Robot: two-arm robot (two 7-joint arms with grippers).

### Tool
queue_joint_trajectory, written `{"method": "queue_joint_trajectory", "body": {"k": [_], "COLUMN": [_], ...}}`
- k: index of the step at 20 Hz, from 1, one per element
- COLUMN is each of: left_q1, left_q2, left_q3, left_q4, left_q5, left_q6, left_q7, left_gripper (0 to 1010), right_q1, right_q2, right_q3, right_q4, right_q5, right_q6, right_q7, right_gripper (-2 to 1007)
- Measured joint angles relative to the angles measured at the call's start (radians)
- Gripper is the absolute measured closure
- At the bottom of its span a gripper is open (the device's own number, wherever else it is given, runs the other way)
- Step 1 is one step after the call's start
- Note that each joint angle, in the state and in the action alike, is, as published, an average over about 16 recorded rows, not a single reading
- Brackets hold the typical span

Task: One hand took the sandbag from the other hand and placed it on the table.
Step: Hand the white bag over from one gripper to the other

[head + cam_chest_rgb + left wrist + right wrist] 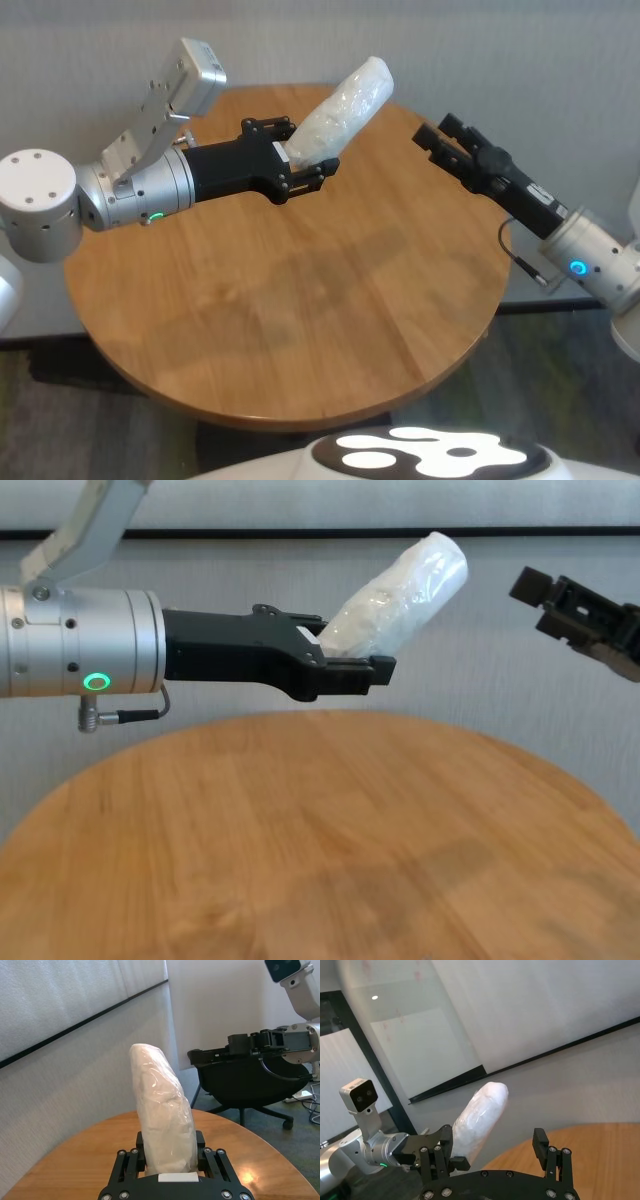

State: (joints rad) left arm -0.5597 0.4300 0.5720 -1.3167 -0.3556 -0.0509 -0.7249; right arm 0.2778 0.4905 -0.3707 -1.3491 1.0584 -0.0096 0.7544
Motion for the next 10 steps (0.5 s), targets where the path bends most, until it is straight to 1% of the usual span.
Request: {"method": "queue_joint_trajectory", "body": {"k": [1, 3, 10], "left_q1": [0.000, 0.000, 0.000], "left_q2": [0.000, 0.000, 0.000], "left_q3": [0.000, 0.000, 0.000], "left_q4": [0.000, 0.000, 0.000], "left_q5": [0.000, 0.000, 0.000], "left_q6": [0.000, 0.000, 0.000], "left_q7": [0.000, 0.000, 0.000], "left_gripper": [431, 431, 431], "right_q1": [0.006, 0.020, 0.067], "right_q2": [-0.002, -0.007, -0.022], "right_q3": [-0.004, -0.013, -0.045], "right_q4": [0.004, 0.013, 0.037], "right_q5": [0.001, 0.011, 0.056], "right_q6": [0.001, 0.017, 0.096], "right_q7": [0.000, -0.002, -0.012], "right_gripper": [3, 3, 3]}}
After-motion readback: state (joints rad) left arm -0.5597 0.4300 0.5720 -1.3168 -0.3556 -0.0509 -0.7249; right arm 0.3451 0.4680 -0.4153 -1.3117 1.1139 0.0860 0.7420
